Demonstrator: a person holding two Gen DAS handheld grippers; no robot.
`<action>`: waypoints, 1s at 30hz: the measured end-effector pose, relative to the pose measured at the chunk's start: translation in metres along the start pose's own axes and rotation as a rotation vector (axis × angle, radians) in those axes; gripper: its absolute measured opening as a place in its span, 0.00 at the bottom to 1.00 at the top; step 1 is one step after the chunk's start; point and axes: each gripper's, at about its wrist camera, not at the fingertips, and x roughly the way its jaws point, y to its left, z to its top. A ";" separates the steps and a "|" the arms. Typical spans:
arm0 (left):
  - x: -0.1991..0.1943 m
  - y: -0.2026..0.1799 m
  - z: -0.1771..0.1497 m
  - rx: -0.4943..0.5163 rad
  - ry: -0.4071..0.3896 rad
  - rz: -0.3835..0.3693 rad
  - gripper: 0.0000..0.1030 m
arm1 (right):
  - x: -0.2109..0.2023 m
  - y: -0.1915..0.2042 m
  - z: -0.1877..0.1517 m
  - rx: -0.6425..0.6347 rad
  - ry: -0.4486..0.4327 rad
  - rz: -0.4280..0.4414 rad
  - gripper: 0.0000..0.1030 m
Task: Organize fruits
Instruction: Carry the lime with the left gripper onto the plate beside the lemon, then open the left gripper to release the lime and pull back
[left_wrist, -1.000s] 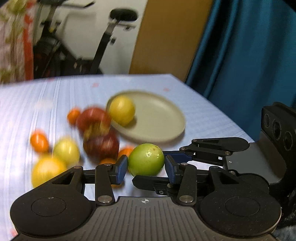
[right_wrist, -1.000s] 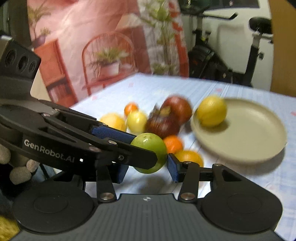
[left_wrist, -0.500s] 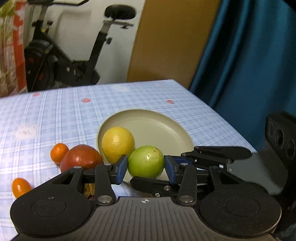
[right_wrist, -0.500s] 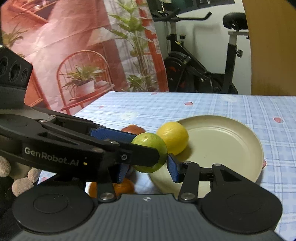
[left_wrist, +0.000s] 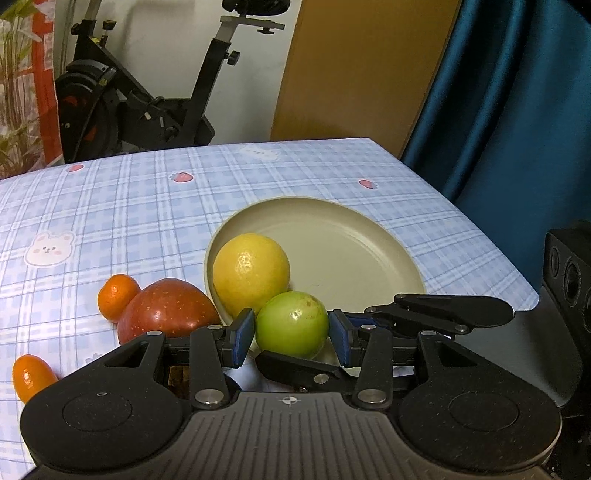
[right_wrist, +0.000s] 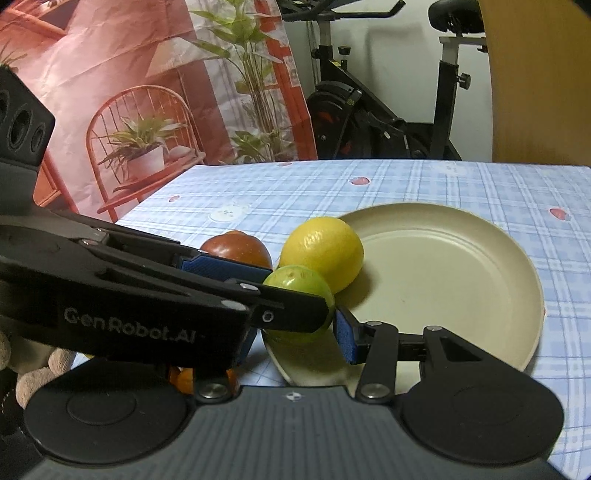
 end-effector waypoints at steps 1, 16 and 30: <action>0.000 0.001 0.000 -0.002 0.000 0.002 0.46 | 0.001 0.000 0.000 0.013 0.002 0.002 0.46; -0.006 -0.004 -0.004 0.009 -0.026 0.045 0.46 | 0.004 0.005 0.000 0.025 0.005 -0.055 0.50; -0.036 -0.016 -0.018 0.001 -0.123 0.134 0.47 | -0.026 0.021 -0.013 -0.041 -0.099 -0.118 0.53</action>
